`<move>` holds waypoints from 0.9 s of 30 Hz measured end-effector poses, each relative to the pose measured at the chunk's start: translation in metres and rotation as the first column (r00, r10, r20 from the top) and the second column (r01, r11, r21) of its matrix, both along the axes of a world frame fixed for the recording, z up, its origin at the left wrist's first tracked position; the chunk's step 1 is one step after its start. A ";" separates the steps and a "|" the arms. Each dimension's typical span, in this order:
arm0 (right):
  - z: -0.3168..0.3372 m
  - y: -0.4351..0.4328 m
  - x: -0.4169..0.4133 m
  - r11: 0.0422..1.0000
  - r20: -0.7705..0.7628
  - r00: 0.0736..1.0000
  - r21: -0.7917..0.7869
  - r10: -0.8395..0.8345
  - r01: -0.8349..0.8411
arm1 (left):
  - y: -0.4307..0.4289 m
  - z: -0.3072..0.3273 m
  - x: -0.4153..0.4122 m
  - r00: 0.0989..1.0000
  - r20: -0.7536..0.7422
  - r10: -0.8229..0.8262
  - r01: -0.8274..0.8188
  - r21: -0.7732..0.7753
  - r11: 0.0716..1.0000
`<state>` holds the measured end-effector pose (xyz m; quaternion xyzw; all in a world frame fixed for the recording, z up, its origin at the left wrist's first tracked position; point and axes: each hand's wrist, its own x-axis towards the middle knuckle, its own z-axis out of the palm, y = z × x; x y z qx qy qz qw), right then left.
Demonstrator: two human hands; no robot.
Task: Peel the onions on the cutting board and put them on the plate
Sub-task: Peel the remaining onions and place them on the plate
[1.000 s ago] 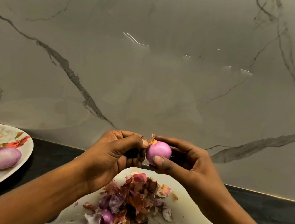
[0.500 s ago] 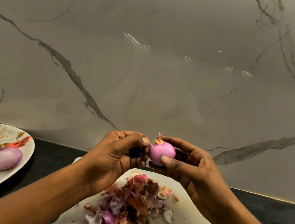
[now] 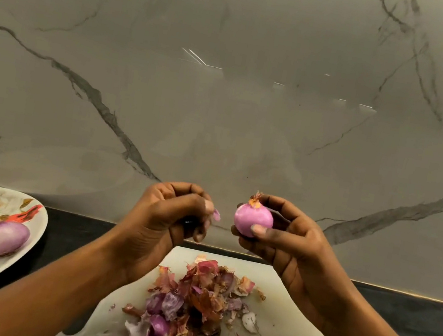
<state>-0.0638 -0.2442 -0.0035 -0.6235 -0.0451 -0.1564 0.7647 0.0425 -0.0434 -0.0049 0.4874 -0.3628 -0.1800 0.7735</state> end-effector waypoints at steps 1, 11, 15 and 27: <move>-0.001 0.001 0.000 0.998 -0.009 1.000 -0.062 -0.011 0.010 | -0.001 -0.001 -0.002 0.999 0.036 0.018 -0.020 0.052 0.998; -0.005 0.003 0.000 0.941 0.016 0.991 -0.310 -0.135 0.133 | -0.003 -0.005 -0.005 0.997 0.029 0.077 -0.081 0.200 0.976; -0.006 0.005 -0.001 0.911 0.020 0.991 -0.391 -0.134 0.132 | -0.004 -0.005 -0.008 0.991 0.054 0.124 -0.133 0.218 0.967; -0.012 0.007 0.002 0.773 0.174 0.957 -0.564 -0.232 0.290 | -0.006 -0.010 -0.007 0.947 0.212 0.242 -0.294 0.261 0.920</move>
